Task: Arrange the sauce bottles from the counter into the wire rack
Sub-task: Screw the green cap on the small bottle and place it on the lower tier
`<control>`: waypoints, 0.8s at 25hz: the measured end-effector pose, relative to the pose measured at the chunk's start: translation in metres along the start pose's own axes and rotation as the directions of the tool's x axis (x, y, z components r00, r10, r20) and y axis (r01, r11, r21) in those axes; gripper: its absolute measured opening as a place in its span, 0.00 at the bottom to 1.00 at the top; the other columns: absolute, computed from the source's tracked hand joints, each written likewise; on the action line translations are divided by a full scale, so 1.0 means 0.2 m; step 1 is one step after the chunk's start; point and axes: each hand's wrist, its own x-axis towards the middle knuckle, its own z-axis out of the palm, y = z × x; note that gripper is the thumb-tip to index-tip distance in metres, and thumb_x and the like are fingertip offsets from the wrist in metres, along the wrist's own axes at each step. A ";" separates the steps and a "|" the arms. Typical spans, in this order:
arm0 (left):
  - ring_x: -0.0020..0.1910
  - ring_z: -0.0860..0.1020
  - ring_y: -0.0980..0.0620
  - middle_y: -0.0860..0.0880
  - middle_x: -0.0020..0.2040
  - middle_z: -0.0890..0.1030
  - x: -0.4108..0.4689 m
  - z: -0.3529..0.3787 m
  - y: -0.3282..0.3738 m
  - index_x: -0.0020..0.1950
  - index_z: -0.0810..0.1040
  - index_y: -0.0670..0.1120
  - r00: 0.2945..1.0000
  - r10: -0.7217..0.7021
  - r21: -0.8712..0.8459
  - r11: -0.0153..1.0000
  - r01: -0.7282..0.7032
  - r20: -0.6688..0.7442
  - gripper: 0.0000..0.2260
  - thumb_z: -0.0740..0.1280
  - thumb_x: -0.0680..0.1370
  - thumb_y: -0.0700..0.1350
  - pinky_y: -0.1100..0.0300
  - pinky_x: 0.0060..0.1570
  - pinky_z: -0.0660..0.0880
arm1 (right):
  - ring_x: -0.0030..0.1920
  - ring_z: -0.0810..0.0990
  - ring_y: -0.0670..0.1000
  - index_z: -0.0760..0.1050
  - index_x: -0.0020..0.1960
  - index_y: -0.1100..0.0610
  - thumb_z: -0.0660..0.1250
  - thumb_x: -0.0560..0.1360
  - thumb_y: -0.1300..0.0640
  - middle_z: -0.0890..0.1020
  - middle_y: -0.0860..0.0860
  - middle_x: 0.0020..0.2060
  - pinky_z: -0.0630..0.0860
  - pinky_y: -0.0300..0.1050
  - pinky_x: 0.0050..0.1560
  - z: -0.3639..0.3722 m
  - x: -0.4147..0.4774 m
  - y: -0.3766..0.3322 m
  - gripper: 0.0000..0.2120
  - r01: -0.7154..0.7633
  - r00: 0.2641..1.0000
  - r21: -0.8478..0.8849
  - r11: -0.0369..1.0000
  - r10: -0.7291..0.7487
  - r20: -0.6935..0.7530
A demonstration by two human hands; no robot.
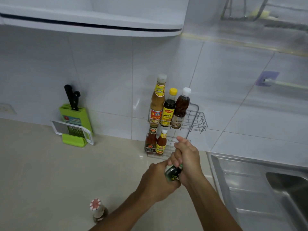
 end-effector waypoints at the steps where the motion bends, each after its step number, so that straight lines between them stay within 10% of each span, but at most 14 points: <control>1: 0.36 0.81 0.54 0.52 0.39 0.83 0.03 0.00 -0.01 0.48 0.79 0.53 1.000 -0.004 -0.001 1.000 0.004 0.020 0.13 0.72 0.65 0.52 0.55 0.37 0.78 | 0.17 0.64 0.49 0.75 0.58 0.59 0.64 0.80 0.66 0.64 0.51 0.18 0.72 0.44 0.25 -0.01 0.03 0.00 0.07 -0.005 0.999 -0.013 1.000 0.005 0.043; 5: 0.31 0.79 0.56 0.52 0.39 0.81 0.23 -0.08 -0.03 0.52 0.78 0.53 0.973 -0.059 -0.099 0.992 0.082 0.222 0.17 0.74 0.65 0.47 0.59 0.30 0.76 | 0.45 0.81 0.54 0.76 0.65 0.55 0.74 0.70 0.57 0.81 0.56 0.41 0.77 0.48 0.50 -0.20 0.19 0.00 0.24 -0.025 0.940 -0.174 0.984 0.083 0.331; 9: 0.42 0.85 0.51 0.53 0.50 0.82 0.48 -0.11 -0.11 0.65 0.71 0.60 0.923 -0.119 0.010 0.992 0.125 0.366 0.32 0.75 0.62 0.50 0.54 0.35 0.83 | 0.47 0.81 0.50 0.82 0.62 0.54 0.74 0.75 0.57 0.86 0.54 0.53 0.76 0.45 0.42 -0.40 0.31 0.05 0.15 0.179 0.878 -0.507 0.843 0.095 0.469; 13: 0.62 0.76 0.53 0.57 0.65 0.74 0.70 -0.13 -0.28 0.71 0.66 0.54 0.890 -0.267 0.202 0.958 0.203 0.370 0.42 0.80 0.61 0.59 0.55 0.61 0.76 | 0.49 0.86 0.61 0.85 0.54 0.54 0.76 0.75 0.59 0.88 0.57 0.47 0.85 0.51 0.47 -0.44 0.48 0.09 0.08 0.219 0.964 -0.487 0.846 -0.111 0.241; 20: 0.72 0.70 0.41 0.41 0.77 0.66 0.86 -0.15 -0.65 0.79 0.56 0.45 0.878 -0.478 -0.030 0.878 0.477 -0.009 0.32 0.65 0.78 0.40 0.57 0.59 0.73 | 0.44 0.86 0.48 0.84 0.49 0.49 0.79 0.72 0.50 0.87 0.45 0.40 0.80 0.40 0.43 -0.50 0.87 0.27 0.08 0.221 0.934 -0.770 0.598 -0.357 -0.010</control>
